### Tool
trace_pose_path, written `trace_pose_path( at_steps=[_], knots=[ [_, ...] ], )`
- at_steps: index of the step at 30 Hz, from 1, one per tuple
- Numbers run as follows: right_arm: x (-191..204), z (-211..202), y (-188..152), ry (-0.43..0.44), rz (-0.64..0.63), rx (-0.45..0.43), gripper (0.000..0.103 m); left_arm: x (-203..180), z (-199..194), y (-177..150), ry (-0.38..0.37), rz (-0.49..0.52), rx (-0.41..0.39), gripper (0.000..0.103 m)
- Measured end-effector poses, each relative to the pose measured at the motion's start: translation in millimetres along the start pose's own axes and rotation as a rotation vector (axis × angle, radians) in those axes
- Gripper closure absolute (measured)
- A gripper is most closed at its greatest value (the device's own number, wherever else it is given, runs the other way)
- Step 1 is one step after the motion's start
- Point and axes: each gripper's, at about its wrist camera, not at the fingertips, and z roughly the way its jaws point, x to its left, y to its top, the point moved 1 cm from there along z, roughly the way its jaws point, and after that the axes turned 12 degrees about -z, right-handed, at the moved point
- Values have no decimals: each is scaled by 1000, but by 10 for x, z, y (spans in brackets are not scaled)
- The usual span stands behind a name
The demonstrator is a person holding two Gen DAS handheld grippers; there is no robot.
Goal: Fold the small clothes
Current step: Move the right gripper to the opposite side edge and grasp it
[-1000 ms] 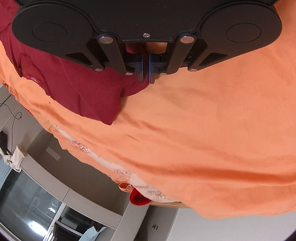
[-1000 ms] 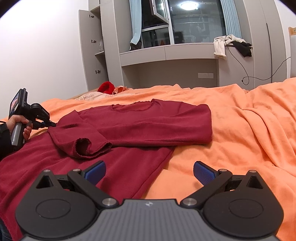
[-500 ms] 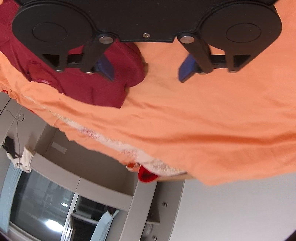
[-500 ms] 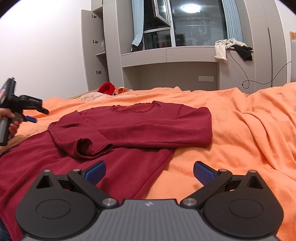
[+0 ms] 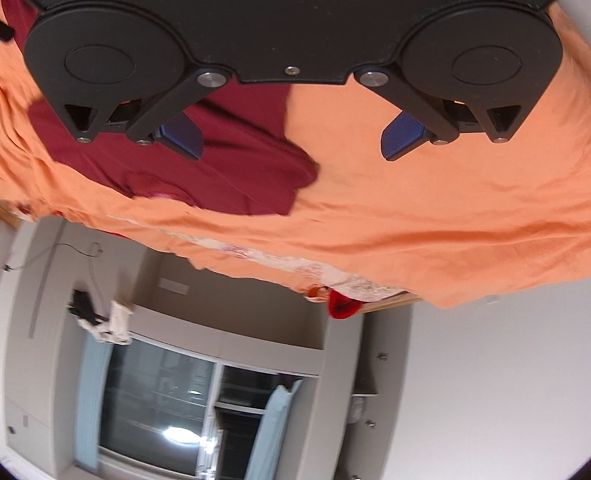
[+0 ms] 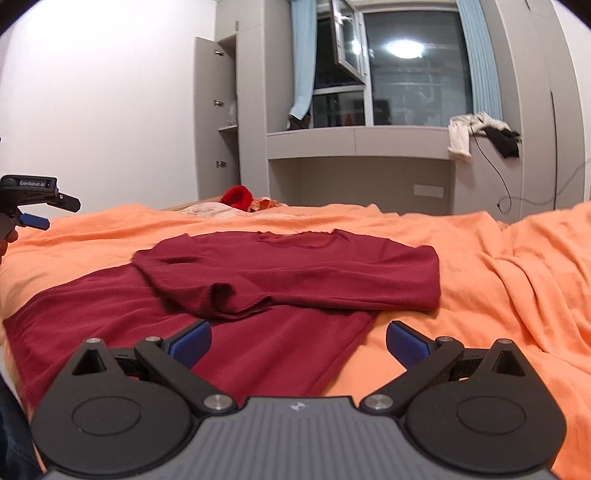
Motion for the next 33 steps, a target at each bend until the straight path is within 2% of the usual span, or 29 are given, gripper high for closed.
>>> trace_pose_path(
  at_steps=[3, 5, 9, 12, 16, 21, 28, 33],
  knots=[
    [148, -188, 12, -20, -62, -35, 0, 31, -215, -189, -32, 21, 15, 1],
    [195, -302, 25, -9, -55, -44, 0, 44, -344, -295, -48, 42, 23, 1],
    [274, -489, 51, 25, -76, -25, 0, 38, -547, -464, -71, 110, 9, 1],
    [422, -573, 59, 64, -186, 32, 0, 19, -666, -604, -82, 172, 2, 1],
    [722, -647, -31, 104, -408, 115, 0, -6, -723, -805, -90, 236, 42, 1],
    [1055, -666, -208, 40, -660, 145, 0, -23, -740, -989, -99, 281, 66, 1],
    [1249, -531, -438, -45, -867, 209, 0, -39, -766, -1061, -118, 302, 90, 1],
    [1312, -418, -567, -94, -975, 194, 1, -61, -765, -1080, -120, 307, 101, 1]
  ],
)
